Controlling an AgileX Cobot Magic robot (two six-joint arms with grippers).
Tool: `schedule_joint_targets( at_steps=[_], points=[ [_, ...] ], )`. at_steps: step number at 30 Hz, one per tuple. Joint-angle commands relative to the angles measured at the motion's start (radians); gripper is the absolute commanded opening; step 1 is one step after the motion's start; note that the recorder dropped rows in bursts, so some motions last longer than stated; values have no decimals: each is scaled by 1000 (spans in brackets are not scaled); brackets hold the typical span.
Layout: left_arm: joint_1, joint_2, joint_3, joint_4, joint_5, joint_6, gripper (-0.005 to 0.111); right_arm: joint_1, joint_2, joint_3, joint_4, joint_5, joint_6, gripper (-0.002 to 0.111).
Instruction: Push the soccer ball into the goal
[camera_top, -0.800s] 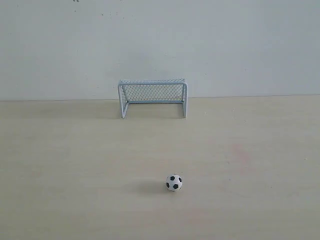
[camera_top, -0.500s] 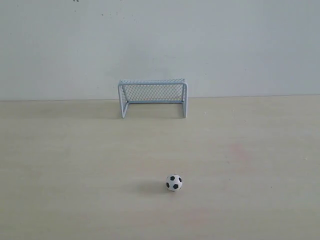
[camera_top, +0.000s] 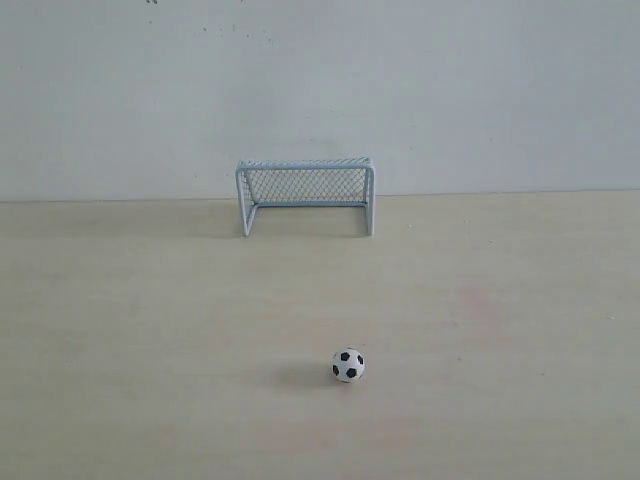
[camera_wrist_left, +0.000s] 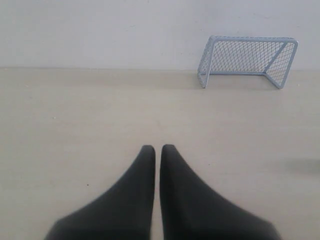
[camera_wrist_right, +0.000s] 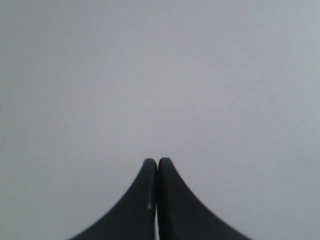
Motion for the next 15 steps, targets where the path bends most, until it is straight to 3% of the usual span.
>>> schedule_joint_targets(
  at_steps=[1, 6, 15],
  points=[
    [2, -3, 4, 4, 1, -10, 4, 2, 170, -227, 10, 443, -124, 0],
    [2, -3, 4, 4, 1, -10, 4, 2, 530, -424, 10, 990, -138, 0],
    [2, -3, 4, 4, 1, -10, 4, 2, 756, -424, 11, 1026, -138, 0]
  ],
)
